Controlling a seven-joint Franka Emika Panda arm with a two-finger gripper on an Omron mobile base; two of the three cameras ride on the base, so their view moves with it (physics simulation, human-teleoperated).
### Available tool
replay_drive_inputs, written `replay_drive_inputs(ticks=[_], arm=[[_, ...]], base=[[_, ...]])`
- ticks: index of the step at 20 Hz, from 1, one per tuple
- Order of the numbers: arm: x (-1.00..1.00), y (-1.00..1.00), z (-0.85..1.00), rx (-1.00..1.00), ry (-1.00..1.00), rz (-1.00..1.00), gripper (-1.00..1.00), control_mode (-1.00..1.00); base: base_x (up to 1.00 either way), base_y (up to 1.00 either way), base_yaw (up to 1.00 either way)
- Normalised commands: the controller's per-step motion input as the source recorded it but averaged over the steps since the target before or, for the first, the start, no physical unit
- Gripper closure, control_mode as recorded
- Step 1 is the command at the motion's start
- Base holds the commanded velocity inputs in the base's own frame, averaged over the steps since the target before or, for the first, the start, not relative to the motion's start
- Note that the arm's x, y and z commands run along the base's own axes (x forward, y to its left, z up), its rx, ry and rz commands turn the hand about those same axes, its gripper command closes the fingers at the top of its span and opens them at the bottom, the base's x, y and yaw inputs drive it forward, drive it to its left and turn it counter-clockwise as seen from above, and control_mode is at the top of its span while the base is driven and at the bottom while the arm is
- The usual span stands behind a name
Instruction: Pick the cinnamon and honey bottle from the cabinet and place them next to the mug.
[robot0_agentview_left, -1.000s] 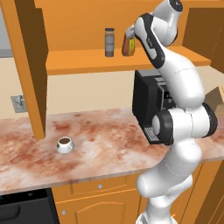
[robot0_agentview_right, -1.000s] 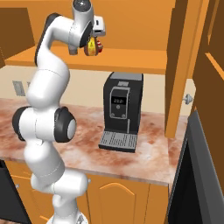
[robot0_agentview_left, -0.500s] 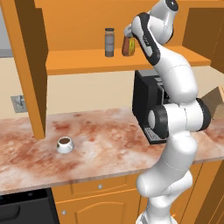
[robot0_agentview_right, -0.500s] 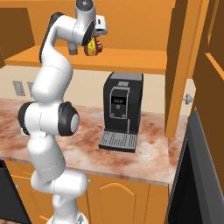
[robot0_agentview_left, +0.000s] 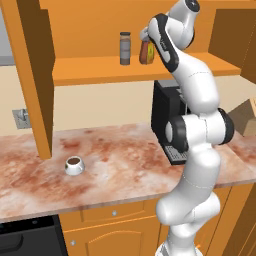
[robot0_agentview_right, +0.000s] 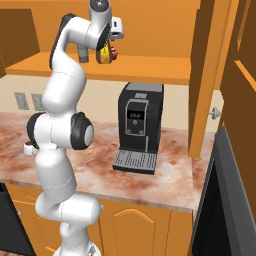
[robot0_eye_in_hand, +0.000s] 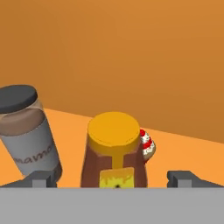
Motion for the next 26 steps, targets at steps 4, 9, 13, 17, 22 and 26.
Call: replay_drive_inputs(ticks=[4,9,13,17,22,26], arm=[[0.12,0.00,-0.11,0.00,0.00,0.00,-1.00,-1.00],[0.03,0.00,-0.18,0.00,0.00,0.00,-1.00,-1.00],[0.06,0.02,-0.13,0.00,0.00,0.00,-1.00,-1.00],[0.16,0.00,0.00,0.00,0.00,0.00,-1.00,-1.00],[0.18,0.00,0.00,0.00,0.00,0.00,-1.00,-1.00],[0.12,0.00,0.00,0.00,0.00,0.00,-1.00,-1.00]], base=[[0.00,0.00,0.00],[0.00,0.00,0.00],[0.00,0.00,0.00],[0.00,0.00,0.00],[0.00,0.00,0.00],[0.00,0.00,0.00]])
